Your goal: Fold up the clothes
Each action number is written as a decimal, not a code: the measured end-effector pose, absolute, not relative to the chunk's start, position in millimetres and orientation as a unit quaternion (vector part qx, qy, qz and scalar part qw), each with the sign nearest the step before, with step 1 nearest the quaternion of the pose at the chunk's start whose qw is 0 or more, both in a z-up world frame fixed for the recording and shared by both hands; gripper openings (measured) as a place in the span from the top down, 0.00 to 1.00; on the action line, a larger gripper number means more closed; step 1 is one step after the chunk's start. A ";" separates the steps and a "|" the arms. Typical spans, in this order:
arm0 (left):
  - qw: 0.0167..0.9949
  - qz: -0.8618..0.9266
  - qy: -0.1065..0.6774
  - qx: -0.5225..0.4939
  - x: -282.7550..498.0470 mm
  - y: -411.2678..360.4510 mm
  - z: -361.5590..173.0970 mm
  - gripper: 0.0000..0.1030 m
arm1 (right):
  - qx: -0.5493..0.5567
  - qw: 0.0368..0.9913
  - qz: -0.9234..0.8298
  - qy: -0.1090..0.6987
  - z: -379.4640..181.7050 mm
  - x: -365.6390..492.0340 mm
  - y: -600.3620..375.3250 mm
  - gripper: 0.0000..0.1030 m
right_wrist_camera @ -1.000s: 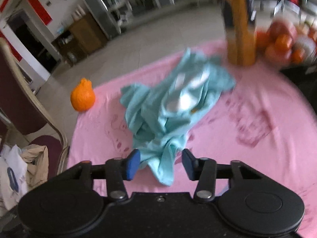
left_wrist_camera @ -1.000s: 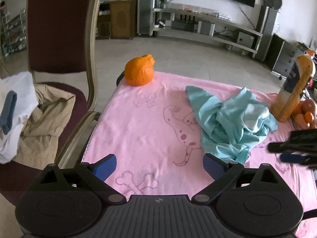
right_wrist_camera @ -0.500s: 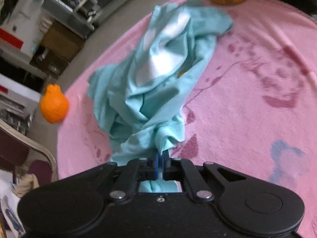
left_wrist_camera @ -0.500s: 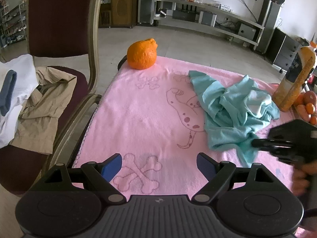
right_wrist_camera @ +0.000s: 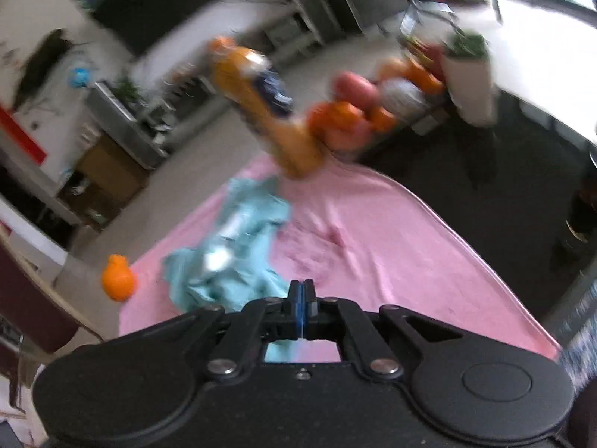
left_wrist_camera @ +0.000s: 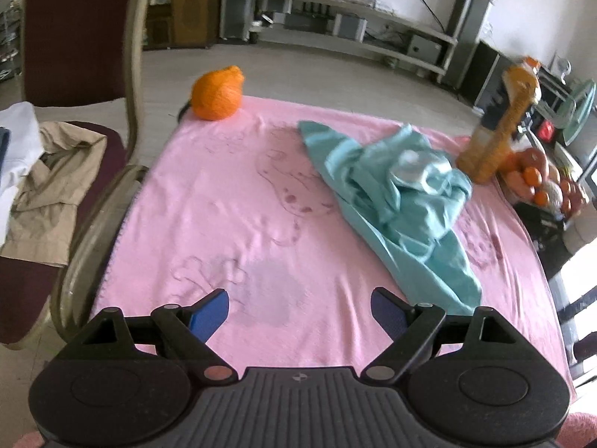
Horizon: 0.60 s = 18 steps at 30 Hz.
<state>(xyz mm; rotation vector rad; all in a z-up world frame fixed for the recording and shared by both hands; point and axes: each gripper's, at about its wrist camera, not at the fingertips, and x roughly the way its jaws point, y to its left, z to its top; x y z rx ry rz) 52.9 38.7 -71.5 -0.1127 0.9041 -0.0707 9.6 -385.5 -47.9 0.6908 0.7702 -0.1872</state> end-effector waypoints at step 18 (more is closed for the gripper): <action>0.921 0.032 0.382 -0.066 102.0 84.3 -93.4 0.15 | 0.294 0.855 0.045 0.425 -95.0 174.8 -239.6 0.66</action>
